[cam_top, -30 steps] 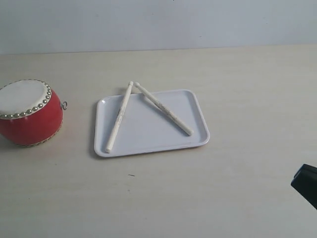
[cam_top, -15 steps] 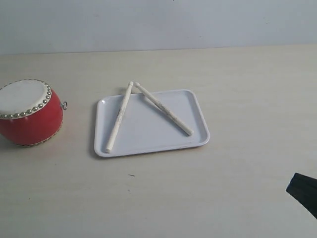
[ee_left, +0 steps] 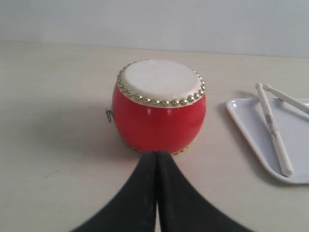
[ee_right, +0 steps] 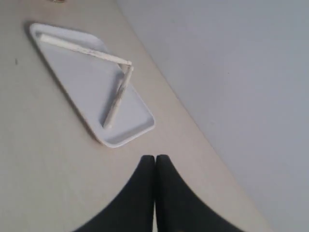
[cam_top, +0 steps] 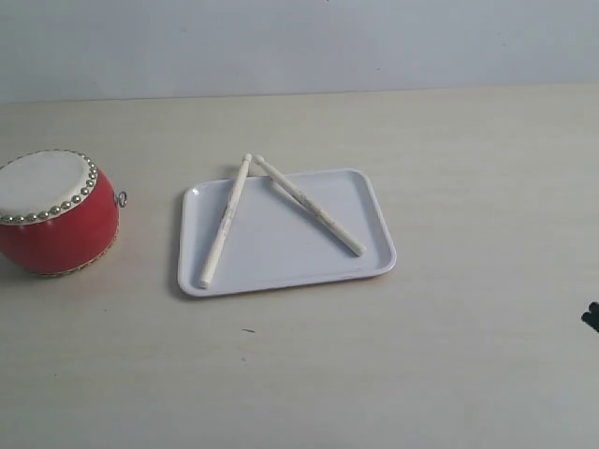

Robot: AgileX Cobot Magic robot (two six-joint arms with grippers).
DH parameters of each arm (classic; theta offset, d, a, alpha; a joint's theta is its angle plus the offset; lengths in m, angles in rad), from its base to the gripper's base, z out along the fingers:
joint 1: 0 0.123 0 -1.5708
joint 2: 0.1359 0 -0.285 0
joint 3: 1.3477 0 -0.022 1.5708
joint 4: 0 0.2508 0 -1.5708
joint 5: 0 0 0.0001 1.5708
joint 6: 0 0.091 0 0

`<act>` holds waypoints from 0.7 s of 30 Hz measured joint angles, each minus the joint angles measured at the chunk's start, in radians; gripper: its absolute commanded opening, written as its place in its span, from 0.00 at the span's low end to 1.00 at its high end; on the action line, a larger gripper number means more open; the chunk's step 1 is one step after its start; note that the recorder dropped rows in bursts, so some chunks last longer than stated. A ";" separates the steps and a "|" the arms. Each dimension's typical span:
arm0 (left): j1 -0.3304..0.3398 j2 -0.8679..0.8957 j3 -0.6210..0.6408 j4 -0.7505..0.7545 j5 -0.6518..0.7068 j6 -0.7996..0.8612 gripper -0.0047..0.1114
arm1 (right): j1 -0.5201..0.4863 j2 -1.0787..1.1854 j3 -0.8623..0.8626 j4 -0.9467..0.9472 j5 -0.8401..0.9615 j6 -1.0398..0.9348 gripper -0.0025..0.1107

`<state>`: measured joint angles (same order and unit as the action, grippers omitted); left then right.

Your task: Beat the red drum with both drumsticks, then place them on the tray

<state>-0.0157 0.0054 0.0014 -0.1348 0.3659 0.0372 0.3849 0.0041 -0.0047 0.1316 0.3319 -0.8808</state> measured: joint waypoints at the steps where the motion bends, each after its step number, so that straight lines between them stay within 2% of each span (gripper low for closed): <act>1: 0.010 0.000 0.000 0.000 0.000 0.000 0.04 | 0.000 0.000 0.000 -0.034 -0.009 0.074 0.02; 5: 0.024 0.000 0.000 -0.004 0.000 0.000 0.04 | -0.020 0.000 0.000 -0.101 -0.042 0.388 0.02; 8: 0.024 0.000 0.000 -0.004 0.000 0.000 0.04 | -0.046 0.000 0.000 -0.092 -0.076 0.538 0.02; 14: 0.024 0.000 0.000 -0.004 0.000 0.004 0.04 | -0.125 0.000 0.000 0.001 -0.187 0.634 0.02; 21: 0.024 0.000 0.000 -0.004 0.000 0.004 0.04 | -0.258 0.000 0.000 0.090 -0.126 0.707 0.02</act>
<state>0.0079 0.0054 0.0014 -0.1384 0.3659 0.0412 0.1267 0.0041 -0.0047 0.2214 0.2063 -0.1735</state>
